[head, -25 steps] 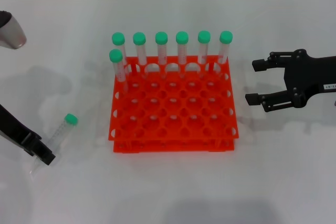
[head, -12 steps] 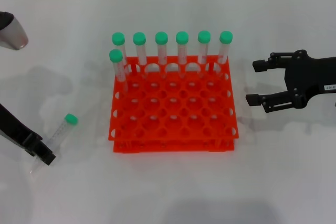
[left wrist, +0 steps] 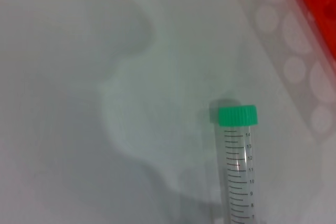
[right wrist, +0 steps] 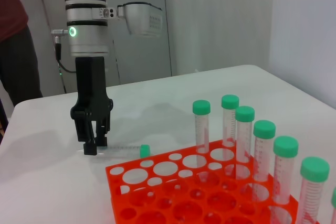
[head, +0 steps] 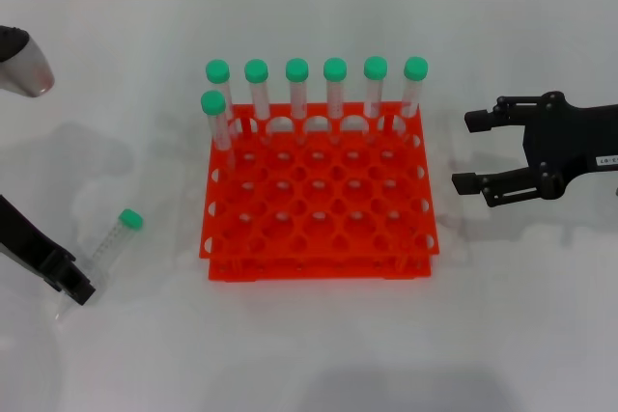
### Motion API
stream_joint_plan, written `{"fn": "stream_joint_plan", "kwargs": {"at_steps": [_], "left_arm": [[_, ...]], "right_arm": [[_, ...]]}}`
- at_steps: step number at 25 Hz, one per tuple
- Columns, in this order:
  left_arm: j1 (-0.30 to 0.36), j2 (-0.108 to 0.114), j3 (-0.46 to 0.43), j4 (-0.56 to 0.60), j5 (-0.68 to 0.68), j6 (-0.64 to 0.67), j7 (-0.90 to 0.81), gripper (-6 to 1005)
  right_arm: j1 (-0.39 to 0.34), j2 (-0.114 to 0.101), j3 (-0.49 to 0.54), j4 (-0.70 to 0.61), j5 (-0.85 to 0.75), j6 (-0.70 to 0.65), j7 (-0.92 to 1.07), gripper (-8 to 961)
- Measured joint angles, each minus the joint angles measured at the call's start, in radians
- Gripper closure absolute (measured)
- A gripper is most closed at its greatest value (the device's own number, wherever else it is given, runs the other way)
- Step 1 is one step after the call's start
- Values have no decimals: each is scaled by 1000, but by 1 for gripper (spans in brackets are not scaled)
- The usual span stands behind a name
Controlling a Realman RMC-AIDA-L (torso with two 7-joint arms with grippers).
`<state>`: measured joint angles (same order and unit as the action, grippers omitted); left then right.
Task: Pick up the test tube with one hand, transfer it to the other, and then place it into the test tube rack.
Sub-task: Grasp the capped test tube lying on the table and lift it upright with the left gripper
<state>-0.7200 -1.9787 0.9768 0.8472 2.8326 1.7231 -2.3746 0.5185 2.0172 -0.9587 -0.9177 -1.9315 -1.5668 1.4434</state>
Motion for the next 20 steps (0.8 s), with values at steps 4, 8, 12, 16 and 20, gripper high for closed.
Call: {"fn": "stream_joint_plan", "kwargs": {"at_steps": [4, 8, 12, 16, 20], "left_arm": [[-1, -1, 2, -5, 1, -3, 0, 598], [-1, -2, 2, -8, 1, -5, 0, 614], [-2, -2, 2, -8, 1, -5, 0, 619], [-3, -2, 2, -8, 1, -10, 0, 664], [-3, -2, 2, -8, 1, -18, 0, 680]], "right_arm": [[0, 0, 0, 0, 0, 0, 0, 111], [0, 0, 0, 0, 0, 1, 0, 111], [0, 0, 0, 0, 0, 1, 0, 111], [-2, 0, 0, 0, 0, 1, 0, 111], [-3, 0, 0, 0, 0, 2, -1, 111]]}}
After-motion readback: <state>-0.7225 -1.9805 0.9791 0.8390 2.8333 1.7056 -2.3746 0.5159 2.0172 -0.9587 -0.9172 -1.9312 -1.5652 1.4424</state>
